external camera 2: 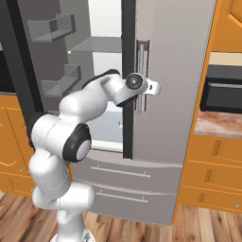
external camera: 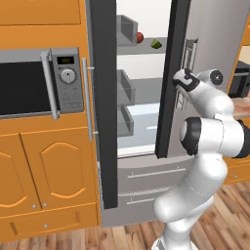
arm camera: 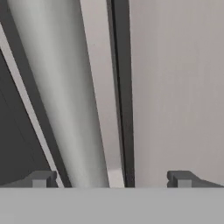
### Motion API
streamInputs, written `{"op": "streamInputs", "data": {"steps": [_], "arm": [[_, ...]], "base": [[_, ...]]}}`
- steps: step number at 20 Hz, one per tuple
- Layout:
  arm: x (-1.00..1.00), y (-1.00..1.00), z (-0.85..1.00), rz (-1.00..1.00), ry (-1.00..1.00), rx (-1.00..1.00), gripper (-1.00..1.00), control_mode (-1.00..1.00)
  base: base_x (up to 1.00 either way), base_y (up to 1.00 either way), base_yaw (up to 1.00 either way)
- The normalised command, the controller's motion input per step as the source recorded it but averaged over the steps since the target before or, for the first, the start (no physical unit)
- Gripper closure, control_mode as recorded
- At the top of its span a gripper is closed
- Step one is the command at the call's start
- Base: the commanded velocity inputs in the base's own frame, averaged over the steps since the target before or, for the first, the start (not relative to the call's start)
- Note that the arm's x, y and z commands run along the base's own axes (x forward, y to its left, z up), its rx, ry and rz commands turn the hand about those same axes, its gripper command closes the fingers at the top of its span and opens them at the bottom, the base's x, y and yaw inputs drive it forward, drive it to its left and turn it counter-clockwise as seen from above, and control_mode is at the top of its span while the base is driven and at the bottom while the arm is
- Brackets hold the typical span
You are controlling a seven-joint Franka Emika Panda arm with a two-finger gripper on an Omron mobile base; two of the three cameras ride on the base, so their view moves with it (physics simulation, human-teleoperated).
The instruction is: Take the lemon wedge from the fridge and place it on the plate with fish on the dining counter.
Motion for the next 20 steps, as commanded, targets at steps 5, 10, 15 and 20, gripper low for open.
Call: {"op": "streamInputs", "data": {"steps": [5,10,15,20], "arm": [[0.65,0.00,-0.22,0.00,-0.03,0.00,-1.00,-1.00],[0.40,0.00,-0.12,0.00,-0.01,0.00,1.00,-1.00],[-0.35,-0.13,0.05,-0.05,-0.01,0.00,1.00,-1.00],[-1.00,-0.73,0.36,-0.28,-0.07,0.01,1.00,-1.00]], "base": [[0.00,0.00,0.00],[0.00,0.00,0.00],[0.00,0.00,0.00],[0.00,0.00,0.00]]}}
